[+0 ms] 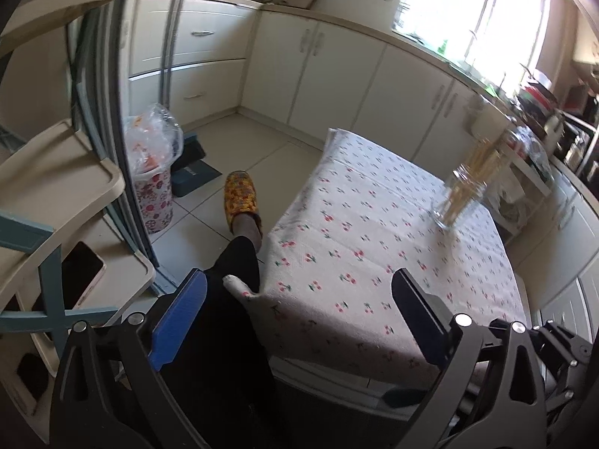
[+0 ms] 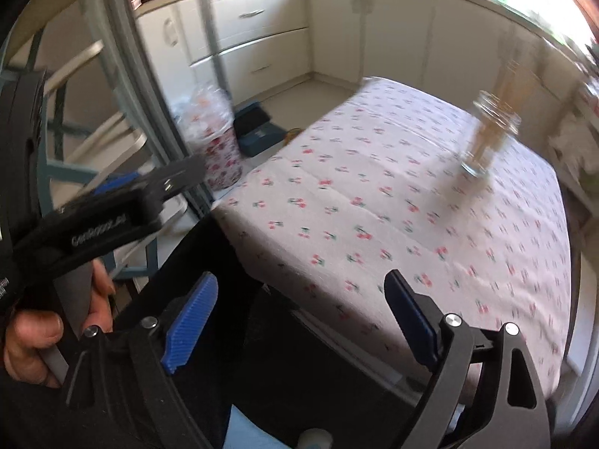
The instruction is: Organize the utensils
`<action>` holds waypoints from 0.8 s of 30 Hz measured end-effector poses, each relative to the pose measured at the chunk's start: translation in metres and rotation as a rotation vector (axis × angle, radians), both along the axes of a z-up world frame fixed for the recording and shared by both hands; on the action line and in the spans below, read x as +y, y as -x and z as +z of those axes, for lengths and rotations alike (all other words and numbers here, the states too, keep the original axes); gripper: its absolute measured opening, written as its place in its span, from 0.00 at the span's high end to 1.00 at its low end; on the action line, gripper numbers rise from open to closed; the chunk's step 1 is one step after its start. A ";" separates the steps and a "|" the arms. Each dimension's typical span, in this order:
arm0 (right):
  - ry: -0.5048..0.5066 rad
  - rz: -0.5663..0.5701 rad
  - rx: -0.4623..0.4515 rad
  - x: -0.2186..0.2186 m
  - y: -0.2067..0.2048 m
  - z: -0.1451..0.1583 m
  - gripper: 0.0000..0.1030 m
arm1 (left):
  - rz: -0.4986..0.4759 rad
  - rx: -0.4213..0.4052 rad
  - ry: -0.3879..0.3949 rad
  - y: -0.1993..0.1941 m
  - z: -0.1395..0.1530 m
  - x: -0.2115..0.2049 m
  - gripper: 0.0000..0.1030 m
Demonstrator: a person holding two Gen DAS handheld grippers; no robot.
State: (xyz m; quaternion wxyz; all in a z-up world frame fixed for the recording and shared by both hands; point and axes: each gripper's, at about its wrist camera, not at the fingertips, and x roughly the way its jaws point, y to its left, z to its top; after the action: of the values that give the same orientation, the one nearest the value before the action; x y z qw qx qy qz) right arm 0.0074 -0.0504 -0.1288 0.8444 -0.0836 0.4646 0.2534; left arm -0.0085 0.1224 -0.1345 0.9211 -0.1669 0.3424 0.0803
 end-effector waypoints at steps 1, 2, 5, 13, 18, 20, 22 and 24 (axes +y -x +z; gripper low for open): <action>-0.003 -0.050 -0.006 -0.010 0.001 0.002 0.15 | -0.015 0.004 -0.005 0.000 0.000 -0.002 0.08; -0.005 -0.089 -0.013 -0.018 0.001 0.003 0.15 | -0.033 0.008 -0.011 0.000 0.001 -0.005 0.08; -0.035 -0.183 -0.012 -0.040 0.001 0.006 0.15 | -0.093 0.022 -0.043 -0.002 0.006 -0.016 0.08; -0.092 -0.453 -0.064 -0.096 0.002 0.013 0.13 | -0.204 0.038 -0.154 -0.011 0.018 -0.044 0.08; -0.112 -0.556 -0.083 -0.118 0.000 0.016 0.13 | -0.218 0.028 -0.167 -0.019 0.023 -0.051 0.08; -0.114 -0.581 -0.096 -0.122 -0.001 0.016 0.12 | -0.222 0.027 -0.166 -0.023 0.024 -0.053 0.08; -0.111 -0.599 -0.106 -0.126 -0.003 0.016 0.12 | -0.220 0.026 -0.171 -0.027 0.024 -0.054 0.08; -0.111 -0.615 -0.116 -0.129 -0.006 0.016 0.12 | -0.223 0.030 -0.171 -0.033 0.023 -0.056 0.08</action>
State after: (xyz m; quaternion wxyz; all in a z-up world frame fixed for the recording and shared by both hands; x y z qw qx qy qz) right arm 0.0130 -0.1795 -0.1130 0.9097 0.0928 0.4047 0.0060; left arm 0.0242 0.0667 -0.1114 0.9300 -0.0476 0.3644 0.0091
